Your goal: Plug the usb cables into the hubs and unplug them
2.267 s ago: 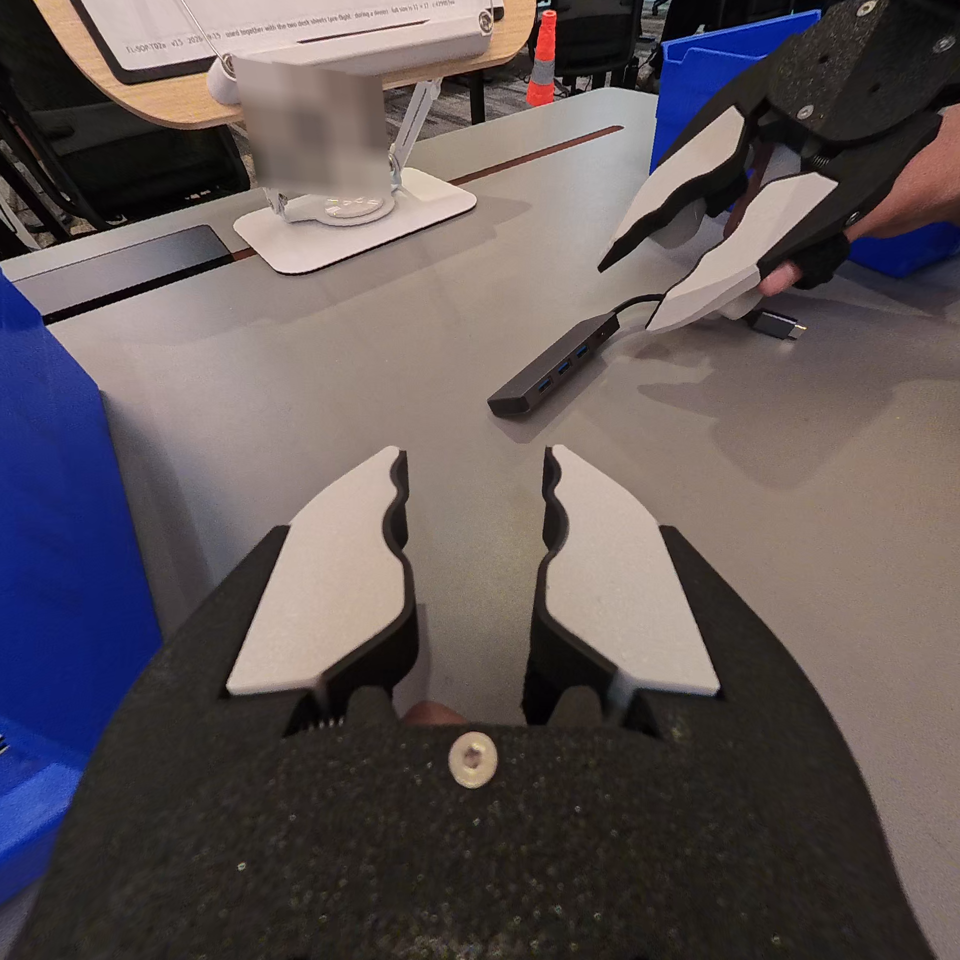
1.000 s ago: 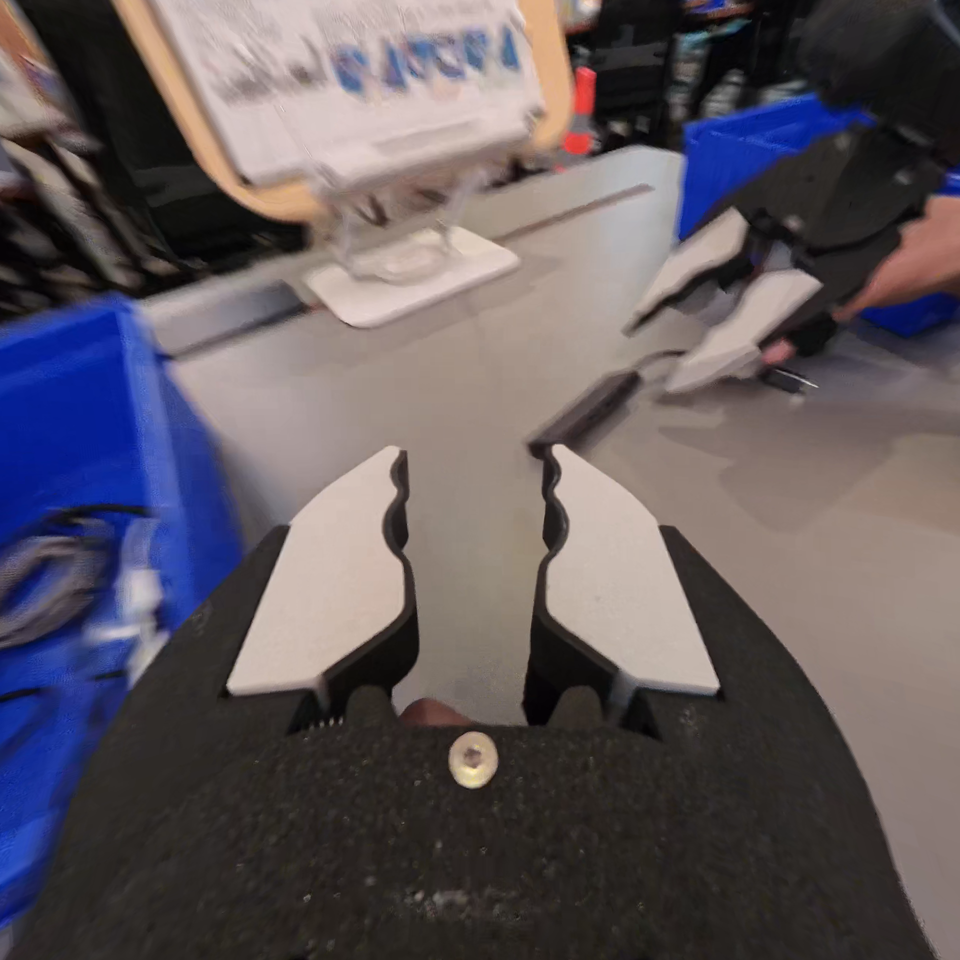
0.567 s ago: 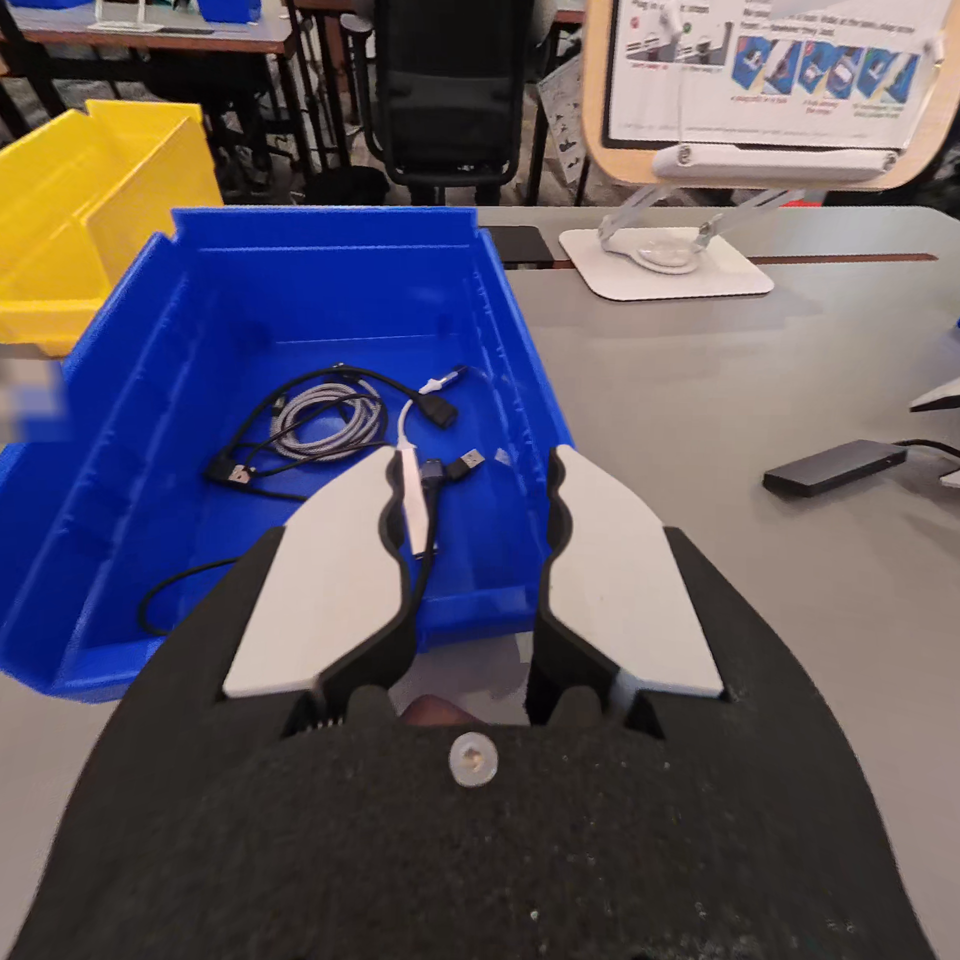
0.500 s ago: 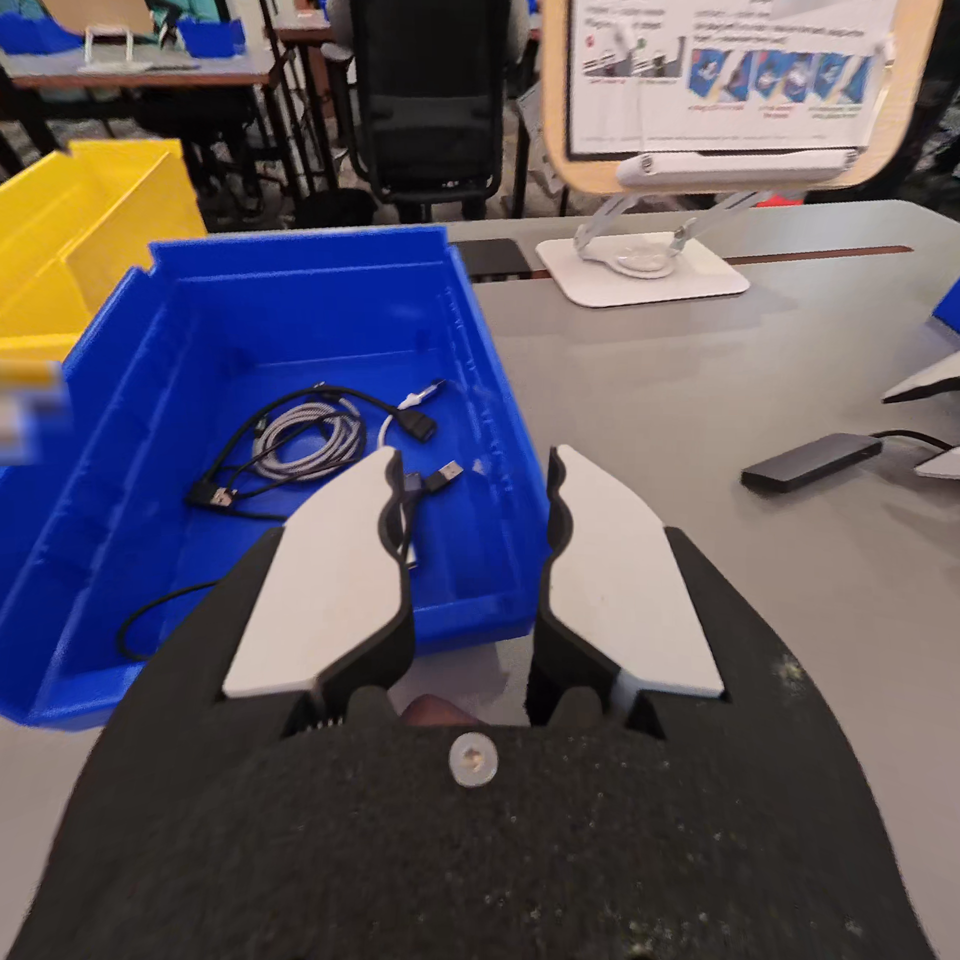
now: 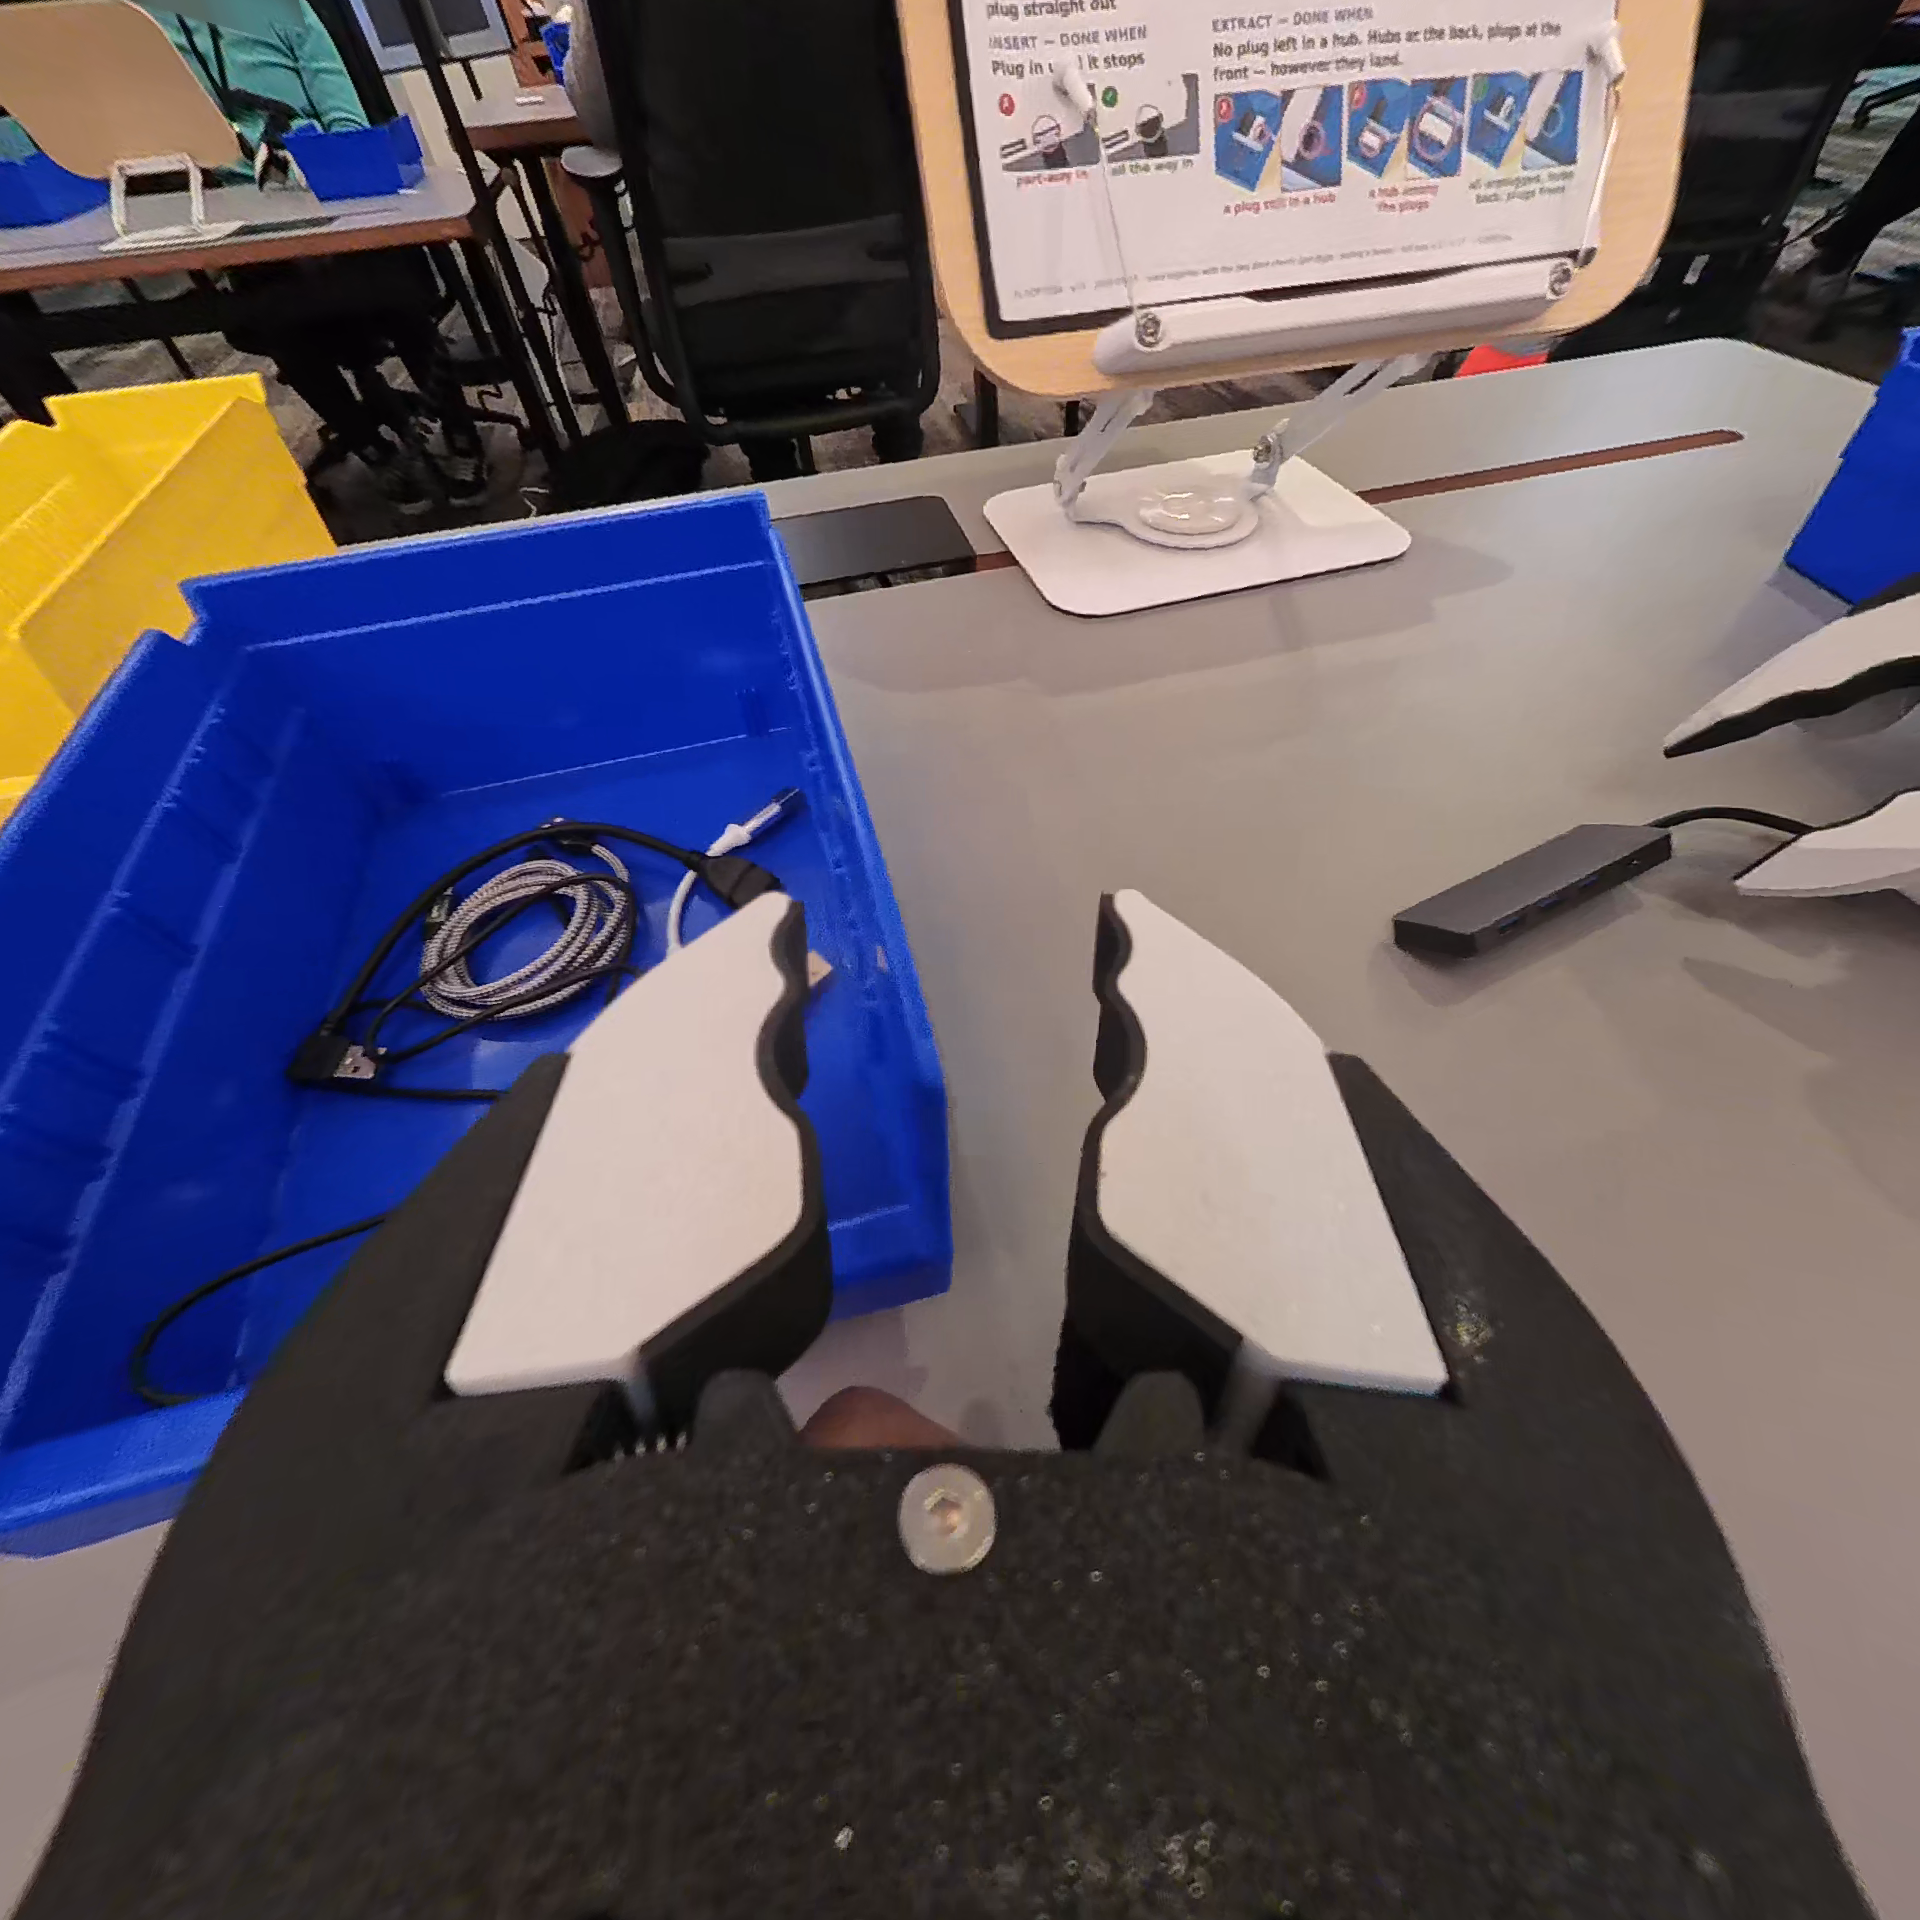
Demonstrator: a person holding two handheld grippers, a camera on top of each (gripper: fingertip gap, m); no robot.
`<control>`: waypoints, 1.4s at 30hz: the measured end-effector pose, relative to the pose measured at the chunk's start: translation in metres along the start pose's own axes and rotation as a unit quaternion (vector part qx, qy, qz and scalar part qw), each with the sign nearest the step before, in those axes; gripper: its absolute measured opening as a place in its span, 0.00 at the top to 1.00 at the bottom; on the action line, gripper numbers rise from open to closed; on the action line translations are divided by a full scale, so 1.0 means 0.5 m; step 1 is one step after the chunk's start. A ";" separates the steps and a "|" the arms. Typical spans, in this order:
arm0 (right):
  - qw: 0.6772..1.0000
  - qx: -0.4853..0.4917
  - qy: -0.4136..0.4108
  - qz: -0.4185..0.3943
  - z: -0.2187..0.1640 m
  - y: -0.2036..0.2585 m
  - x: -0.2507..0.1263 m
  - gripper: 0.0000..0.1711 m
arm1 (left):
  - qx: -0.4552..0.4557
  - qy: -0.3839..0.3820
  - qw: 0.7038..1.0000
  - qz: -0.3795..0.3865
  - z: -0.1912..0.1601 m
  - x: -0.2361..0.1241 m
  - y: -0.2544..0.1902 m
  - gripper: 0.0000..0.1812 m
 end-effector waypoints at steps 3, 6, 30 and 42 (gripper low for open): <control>1.000 0.000 0.001 0.001 0.000 0.001 0.002 0.69 | -0.006 0.008 0.999 0.031 -0.005 0.004 0.026 0.71; 1.000 0.000 0.001 0.002 0.000 0.002 0.003 0.69 | -0.028 0.019 0.998 0.049 -0.013 0.007 0.055 0.71; 1.000 0.002 -0.003 0.001 0.000 -0.001 -0.002 0.69 | 0.102 -0.076 0.974 -0.185 0.165 -0.043 -0.190 0.77; 1.000 -0.001 -0.004 -0.001 0.003 -0.001 -0.006 0.69 | 0.146 0.094 0.939 -0.298 -0.055 0.064 -0.377 0.76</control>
Point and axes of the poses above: each gripper's, where its closed fingertips meet, x out along the fingers, z out of its top, y = z × x across the jaws, the point moved 6 cm from there along -x, back along the fingers, and after that the axes turned 1 degree about x, right-handed, at the moved point
